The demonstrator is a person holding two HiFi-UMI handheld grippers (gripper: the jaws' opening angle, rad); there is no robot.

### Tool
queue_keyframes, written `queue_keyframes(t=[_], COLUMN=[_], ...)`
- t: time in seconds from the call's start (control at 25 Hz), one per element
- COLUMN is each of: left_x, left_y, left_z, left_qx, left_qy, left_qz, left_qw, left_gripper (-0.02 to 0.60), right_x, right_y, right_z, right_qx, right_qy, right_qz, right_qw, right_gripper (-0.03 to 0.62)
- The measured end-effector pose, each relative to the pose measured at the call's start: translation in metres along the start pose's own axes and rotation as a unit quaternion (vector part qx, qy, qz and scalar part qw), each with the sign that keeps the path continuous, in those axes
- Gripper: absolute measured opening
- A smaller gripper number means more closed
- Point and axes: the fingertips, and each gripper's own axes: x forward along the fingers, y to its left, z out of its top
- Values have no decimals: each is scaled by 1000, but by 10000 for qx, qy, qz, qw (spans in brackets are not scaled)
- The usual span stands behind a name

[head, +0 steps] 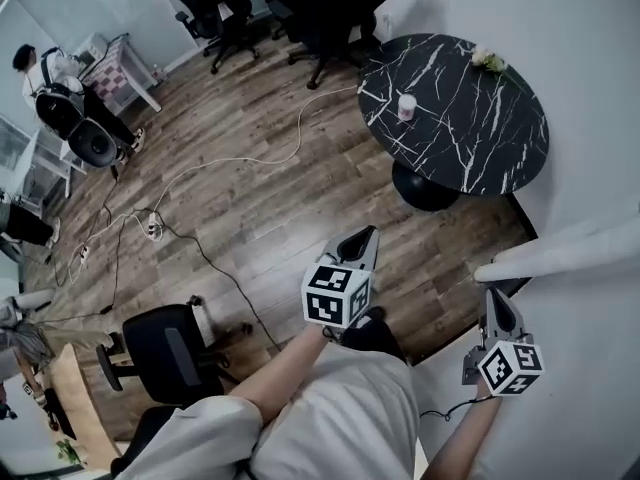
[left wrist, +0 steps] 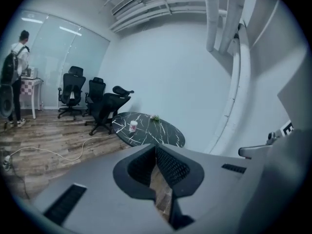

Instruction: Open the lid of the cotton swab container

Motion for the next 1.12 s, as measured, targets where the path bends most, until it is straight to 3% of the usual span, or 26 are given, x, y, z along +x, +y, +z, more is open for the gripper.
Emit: queue_keyframes(t=[0.2, 0.36, 0.48, 0.8, 1.0, 1.12], left_x=[29, 50, 58, 102, 148, 175], left_y=[-4, -20, -14, 11, 31, 45], left_z=[27, 22, 23, 15, 34, 56], left_qx=[100, -162, -14, -321, -347, -349], left_qy=[-89, 56, 110, 465, 571, 492], left_qz=[-153, -405, -428, -473, -445, -399], left_qw=[9998, 9990, 9990, 9973, 9968, 9974], left_gripper=[23, 23, 23, 23, 23, 23], right_x=[17, 11, 19, 48, 89, 126], right_y=[-12, -36, -38, -66, -73, -80], right_z=[-21, -29, -33, -60, -35, -6], right_qx=[105, 39, 87, 848, 964, 753], right_qy=[267, 524, 435, 567, 520, 615], right_qz=[-154, -518, -533, -984, -926, -806], right_qw=[9995, 9973, 9976, 9899, 9897, 9920], right_gripper=[37, 35, 37, 37, 37, 37])
